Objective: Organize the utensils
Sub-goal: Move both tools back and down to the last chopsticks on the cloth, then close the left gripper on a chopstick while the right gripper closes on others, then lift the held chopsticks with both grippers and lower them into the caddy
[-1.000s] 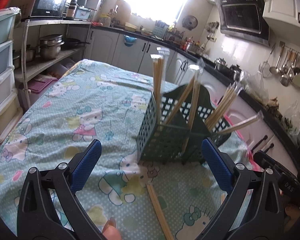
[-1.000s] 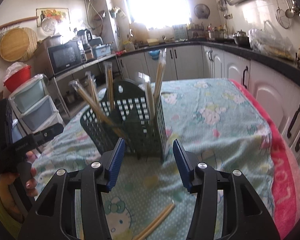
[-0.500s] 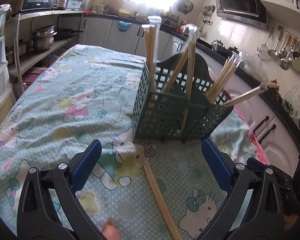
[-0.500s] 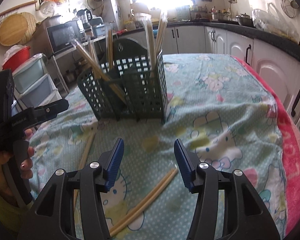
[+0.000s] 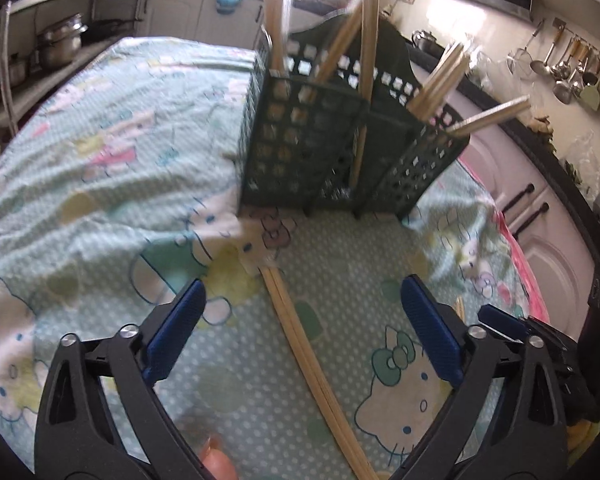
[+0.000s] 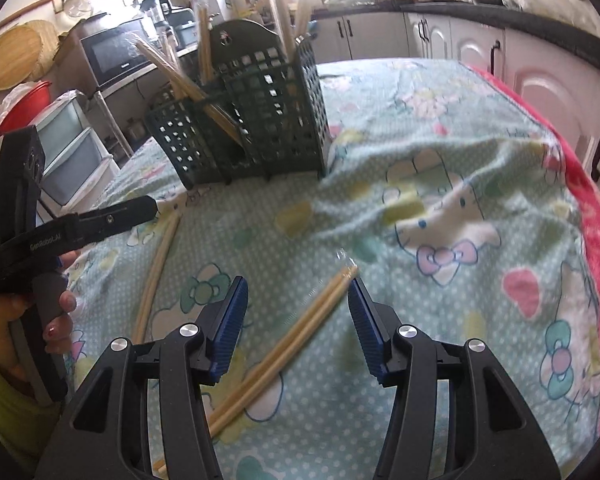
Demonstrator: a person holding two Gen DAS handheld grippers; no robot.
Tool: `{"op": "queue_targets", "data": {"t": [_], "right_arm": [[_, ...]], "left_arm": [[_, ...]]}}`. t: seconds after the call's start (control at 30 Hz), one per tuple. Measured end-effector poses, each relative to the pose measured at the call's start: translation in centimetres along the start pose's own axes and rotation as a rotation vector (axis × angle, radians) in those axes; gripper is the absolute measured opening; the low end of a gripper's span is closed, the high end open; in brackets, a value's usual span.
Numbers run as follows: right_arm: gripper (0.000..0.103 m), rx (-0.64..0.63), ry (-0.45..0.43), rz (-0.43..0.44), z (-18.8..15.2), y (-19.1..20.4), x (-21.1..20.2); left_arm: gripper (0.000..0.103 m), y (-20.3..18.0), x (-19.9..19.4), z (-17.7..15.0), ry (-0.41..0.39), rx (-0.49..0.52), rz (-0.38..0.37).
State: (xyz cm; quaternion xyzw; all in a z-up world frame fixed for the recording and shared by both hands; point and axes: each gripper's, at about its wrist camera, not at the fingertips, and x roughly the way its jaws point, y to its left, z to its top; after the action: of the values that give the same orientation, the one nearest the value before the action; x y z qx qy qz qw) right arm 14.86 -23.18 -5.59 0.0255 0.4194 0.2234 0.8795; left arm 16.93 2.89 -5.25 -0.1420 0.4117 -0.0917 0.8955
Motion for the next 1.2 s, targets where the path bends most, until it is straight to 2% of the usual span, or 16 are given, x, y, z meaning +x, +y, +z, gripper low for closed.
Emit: {"op": "queue_targets", "data": {"t": [0.17,0.33,0.4,0.53,0.67,0.7,0.77,0.87,1.03,1.2], "right_arm": [[0.05,0.04,0.047,-0.012,0.1,-1.0,1.3],[0.049,0.058,0.069,0.002,0.9,-1.3,2.4],[0.045,0.057,0.073,-0.002,1.3,-1.3,2.9],[0.026,0.038,0.074,-0.038,1.9,-1.3,3.5],[0.015,0.041,0.062,-0.037,2.2,-1.5,3.5],[0.014,0.05,0.055,-0.021,2.2,-1.6,3.4],[0.013,0.055,0.041,0.001,2.3,-1.6,3.0],[0.012,0.051,0.019,0.022,2.5,-1.3,2.3],[0.011,0.039,-0.016,0.062,3.3,-0.4,0.7],[0.01,0.005,-0.07,0.103,4.6,0.8,-1.3]], "left_arm": [[0.076,0.1,1.4,-0.5,0.065,-0.02,-0.037],[0.07,0.1,2.5,-0.2,0.099,-0.008,-0.012],[0.068,0.0,2.8,0.1,0.107,-0.004,-0.003],[0.058,0.1,3.7,1.0,0.122,-0.002,0.029],[0.049,-0.2,4.5,1.8,0.129,0.029,0.07],[0.046,-0.3,4.7,2.0,0.126,0.043,0.091],[0.032,-0.3,4.8,2.0,0.122,0.064,0.127],[0.022,0.0,4.8,2.2,0.127,0.084,0.152],[0.01,0.3,4.3,2.4,0.128,0.068,0.129],[0.008,0.6,2.5,2.8,0.095,0.037,0.066]]}}
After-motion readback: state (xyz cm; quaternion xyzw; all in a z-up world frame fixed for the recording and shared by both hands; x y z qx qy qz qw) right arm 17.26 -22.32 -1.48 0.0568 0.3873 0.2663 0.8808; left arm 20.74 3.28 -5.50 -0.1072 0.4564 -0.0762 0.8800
